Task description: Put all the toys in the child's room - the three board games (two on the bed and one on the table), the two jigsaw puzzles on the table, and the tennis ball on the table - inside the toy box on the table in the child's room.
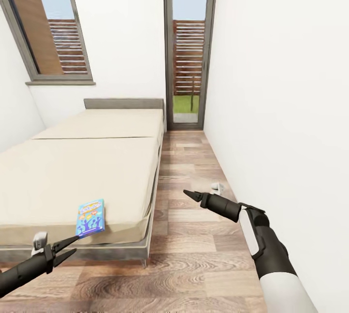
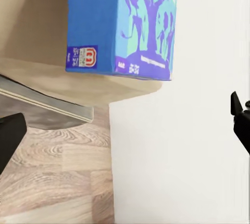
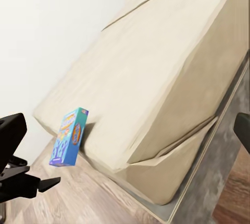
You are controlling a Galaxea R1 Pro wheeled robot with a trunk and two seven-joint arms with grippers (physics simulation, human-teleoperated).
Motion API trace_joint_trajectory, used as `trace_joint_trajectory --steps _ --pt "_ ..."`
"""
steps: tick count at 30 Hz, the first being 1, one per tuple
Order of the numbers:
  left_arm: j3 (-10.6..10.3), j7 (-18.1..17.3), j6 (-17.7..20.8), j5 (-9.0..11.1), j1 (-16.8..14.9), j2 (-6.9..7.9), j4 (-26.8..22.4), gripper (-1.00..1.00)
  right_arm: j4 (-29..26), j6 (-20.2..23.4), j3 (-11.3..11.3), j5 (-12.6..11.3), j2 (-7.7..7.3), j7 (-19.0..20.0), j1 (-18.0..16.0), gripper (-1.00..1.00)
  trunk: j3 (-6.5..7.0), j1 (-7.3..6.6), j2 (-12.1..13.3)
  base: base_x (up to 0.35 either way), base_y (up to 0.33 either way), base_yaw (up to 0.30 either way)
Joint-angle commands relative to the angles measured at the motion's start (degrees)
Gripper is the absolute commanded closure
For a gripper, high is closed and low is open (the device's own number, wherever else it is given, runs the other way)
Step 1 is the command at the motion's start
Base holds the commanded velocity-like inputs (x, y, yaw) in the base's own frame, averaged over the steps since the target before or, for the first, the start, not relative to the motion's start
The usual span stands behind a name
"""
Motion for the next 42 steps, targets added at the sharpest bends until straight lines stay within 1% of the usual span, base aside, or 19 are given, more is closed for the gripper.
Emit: trace_joint_trajectory --steps 1,6,18,27,42 --pt "0.0 -0.3 0.5 0.1 0.0 0.01 0.0 -1.0 0.0 0.3 -0.1 -0.2 0.06 0.1 0.0 -1.0 -0.28 0.01 0.0 0.0 0.0 0.0" --pt "0.0 -0.6 0.4 0.1 0.0 0.01 0.1 -1.0 0.0 0.3 -0.1 -0.2 0.06 0.1 0.0 -1.0 -1.39 0.14 -0.1 0.0 0.0 0.0" --pt "0.1 -0.9 0.5 0.1 0.0 0.02 0.1 -1.0 0.0 0.1 -0.1 -0.2 0.06 0.0 0.0 -1.0 -1.39 0.14 -0.1 0.003 0.001 0.0" --pt "0.2 -0.8 0.4 0.1 0.0 0.02 0.1 -1.0 0.0 0.1 -0.1 -0.1 0.06 0.0 0.0 -1.0 -1.39 0.14 -0.1 0.132 0.045 0.0" --pt "0.2 -0.9 0.3 0.1 0.0 0.02 0.1 -1.0 0.0 0.1 -0.1 0.0 0.06 0.0 0.0 -1.0 -1.39 0.14 -0.1 0.008 0.002 0.0"
